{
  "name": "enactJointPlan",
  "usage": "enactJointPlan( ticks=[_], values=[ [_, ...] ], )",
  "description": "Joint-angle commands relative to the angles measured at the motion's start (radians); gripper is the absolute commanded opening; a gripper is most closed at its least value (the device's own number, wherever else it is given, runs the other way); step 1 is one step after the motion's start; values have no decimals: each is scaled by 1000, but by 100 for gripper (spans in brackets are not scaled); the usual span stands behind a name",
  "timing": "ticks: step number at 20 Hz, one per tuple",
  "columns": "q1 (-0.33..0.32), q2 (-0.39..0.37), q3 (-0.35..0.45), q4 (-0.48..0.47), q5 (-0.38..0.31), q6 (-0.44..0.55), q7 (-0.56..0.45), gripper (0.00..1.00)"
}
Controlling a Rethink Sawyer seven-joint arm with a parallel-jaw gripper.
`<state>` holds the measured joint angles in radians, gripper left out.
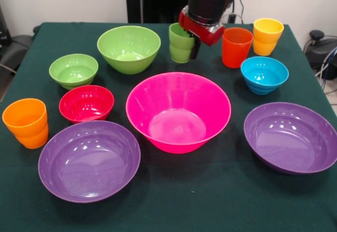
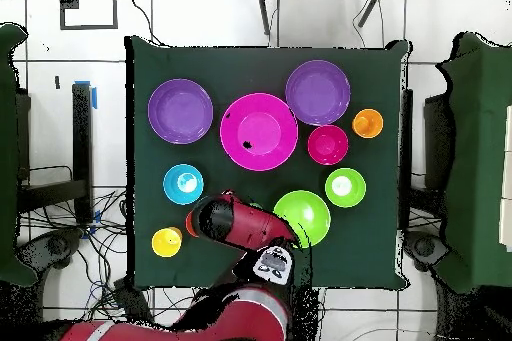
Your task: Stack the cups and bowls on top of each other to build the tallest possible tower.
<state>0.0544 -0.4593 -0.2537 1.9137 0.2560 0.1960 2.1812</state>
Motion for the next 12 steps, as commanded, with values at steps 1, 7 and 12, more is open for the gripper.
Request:
enactJointPlan(
  ticks=[1,7,12],
  values=[
    [58,-44,-3,-56,-67,135,44,0],
    [62,-105,-13,-61,-105,201,12,0],
    [1,-98,26,-83,-131,183,-15,0]
  ],
)
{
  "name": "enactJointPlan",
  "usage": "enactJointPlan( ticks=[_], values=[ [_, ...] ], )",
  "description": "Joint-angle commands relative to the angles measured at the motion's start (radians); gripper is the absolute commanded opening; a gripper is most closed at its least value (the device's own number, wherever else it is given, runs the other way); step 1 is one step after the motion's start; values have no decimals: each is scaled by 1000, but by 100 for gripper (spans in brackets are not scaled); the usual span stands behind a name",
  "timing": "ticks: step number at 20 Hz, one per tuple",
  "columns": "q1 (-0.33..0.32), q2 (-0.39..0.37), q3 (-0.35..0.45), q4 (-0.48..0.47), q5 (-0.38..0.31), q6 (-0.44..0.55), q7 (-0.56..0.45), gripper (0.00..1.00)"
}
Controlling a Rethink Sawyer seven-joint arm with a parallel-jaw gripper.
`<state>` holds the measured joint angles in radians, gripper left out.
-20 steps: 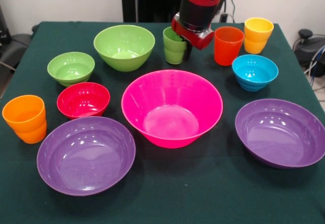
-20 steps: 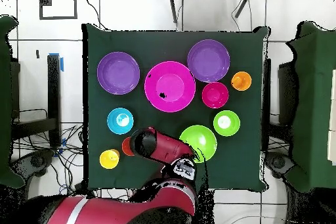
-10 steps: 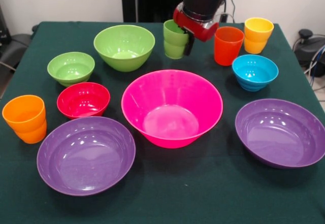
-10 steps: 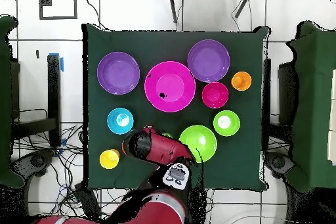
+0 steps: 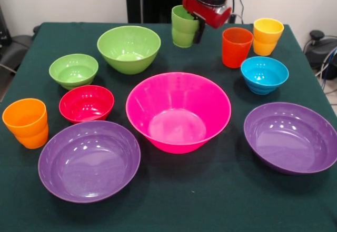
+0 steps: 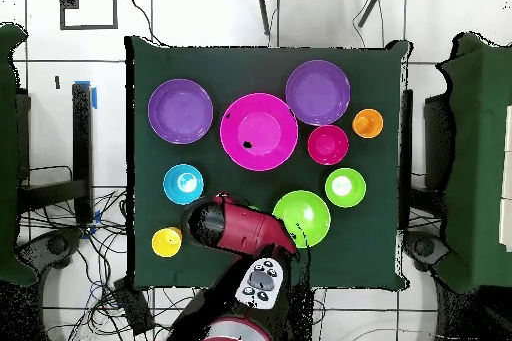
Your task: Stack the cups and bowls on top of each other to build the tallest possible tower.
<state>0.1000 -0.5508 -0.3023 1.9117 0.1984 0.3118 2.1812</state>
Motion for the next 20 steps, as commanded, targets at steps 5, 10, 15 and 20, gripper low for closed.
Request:
enactJointPlan(
  ticks=[5,10,15,20],
  values=[
    [-73,-8,95,-102,-91,80,-22,0],
    [-92,-1,111,-117,-106,82,-20,0],
    [-101,-4,123,-113,-118,77,-17,0],
    [-112,-17,136,-112,-132,82,-28,0]
  ],
)
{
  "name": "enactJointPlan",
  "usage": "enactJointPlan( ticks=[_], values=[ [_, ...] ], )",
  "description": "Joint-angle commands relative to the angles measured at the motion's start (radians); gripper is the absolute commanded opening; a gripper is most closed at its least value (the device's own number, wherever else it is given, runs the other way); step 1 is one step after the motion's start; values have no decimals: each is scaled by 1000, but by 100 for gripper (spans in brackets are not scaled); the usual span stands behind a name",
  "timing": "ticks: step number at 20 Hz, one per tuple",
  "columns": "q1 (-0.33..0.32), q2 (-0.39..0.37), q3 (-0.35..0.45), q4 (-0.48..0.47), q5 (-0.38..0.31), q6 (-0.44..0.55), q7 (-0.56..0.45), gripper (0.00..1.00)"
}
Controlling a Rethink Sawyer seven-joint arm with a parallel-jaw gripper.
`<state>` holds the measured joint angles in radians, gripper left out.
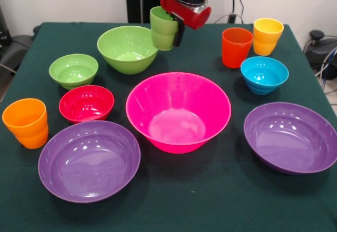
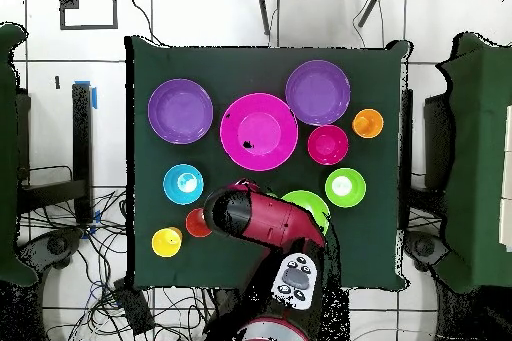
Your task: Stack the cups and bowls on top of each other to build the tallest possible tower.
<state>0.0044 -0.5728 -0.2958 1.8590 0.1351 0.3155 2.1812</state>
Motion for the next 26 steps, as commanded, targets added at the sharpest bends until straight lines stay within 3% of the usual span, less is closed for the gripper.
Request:
enactJointPlan(
  ticks=[1,14,19,26],
  values=[
    [-20,2,133,-62,-74,82,-33,0],
    [-62,-9,192,-109,-114,118,-63,0],
    [-80,3,197,-180,-128,189,-83,0],
    [-71,27,198,-239,-135,203,-54,0]
  ],
)
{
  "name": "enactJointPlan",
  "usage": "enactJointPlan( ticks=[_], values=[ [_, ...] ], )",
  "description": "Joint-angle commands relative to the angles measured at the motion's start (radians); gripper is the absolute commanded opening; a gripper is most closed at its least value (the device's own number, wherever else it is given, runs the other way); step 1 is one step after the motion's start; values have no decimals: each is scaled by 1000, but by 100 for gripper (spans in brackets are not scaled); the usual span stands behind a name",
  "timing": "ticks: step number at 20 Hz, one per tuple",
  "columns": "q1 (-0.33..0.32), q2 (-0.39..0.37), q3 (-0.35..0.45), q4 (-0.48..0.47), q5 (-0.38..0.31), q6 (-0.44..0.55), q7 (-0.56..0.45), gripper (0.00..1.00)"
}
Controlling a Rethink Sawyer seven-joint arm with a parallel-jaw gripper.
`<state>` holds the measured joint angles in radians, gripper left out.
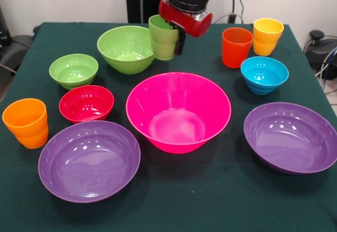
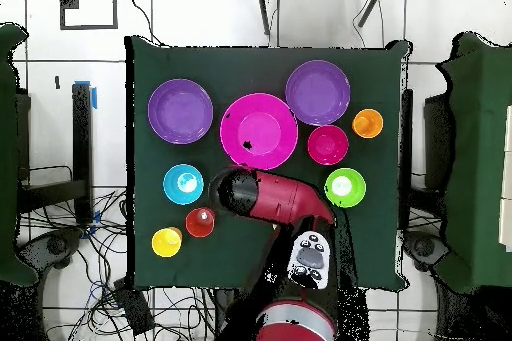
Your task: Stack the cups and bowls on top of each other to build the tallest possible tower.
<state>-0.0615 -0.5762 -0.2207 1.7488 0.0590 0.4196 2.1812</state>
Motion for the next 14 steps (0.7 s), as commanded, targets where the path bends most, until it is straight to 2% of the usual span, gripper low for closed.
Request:
enactJointPlan(
  ticks=[1,7,14],
  values=[
    [2,38,121,-137,-59,88,-45,0],
    [33,108,116,-195,-11,65,43,0],
    [47,149,112,-213,-3,26,67,0]
  ],
)
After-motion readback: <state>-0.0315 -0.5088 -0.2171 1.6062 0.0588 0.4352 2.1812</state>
